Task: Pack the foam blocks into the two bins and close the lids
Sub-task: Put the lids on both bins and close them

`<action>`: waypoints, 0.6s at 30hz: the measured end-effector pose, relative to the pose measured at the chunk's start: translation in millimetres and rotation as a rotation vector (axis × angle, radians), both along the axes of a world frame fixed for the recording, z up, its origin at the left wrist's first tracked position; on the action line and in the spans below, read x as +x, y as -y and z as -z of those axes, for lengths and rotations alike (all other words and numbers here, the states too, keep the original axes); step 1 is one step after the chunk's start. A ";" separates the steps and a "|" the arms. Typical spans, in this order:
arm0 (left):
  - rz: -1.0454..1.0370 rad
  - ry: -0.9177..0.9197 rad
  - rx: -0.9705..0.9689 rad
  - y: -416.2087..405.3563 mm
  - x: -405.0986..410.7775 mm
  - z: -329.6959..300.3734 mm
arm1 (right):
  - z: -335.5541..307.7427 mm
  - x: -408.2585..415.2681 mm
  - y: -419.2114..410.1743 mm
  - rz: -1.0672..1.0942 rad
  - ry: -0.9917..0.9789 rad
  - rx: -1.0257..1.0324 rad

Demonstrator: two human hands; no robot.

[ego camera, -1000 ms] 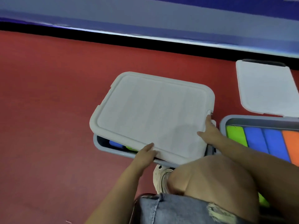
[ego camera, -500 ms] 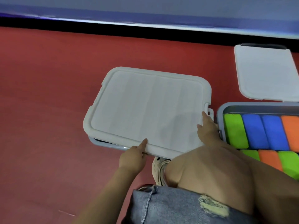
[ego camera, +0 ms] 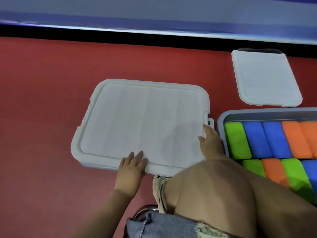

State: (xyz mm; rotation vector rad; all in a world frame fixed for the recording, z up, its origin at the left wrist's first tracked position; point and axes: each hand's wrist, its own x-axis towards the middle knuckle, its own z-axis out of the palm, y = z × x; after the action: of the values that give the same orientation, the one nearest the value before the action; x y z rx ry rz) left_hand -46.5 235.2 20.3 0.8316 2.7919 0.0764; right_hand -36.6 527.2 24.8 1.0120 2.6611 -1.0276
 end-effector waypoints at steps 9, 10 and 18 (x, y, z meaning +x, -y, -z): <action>0.066 -0.003 0.094 6.6 10.9 7.9 | 0.6 10.4 1.3 -0.014 0.037 -0.014; 0.058 0.014 0.100 6.7 9.3 8.6 | 1.4 11.1 1.0 -0.029 0.040 -0.008; 0.028 0.131 0.066 1.7 -9.5 11.0 | -3.9 -5.4 -22.1 -0.141 0.045 -0.126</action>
State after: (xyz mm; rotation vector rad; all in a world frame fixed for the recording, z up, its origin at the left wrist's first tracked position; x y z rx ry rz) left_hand -55.9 233.5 9.2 0.8490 2.6672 0.2114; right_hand -42.0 549.2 28.7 0.8011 2.5526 -1.1121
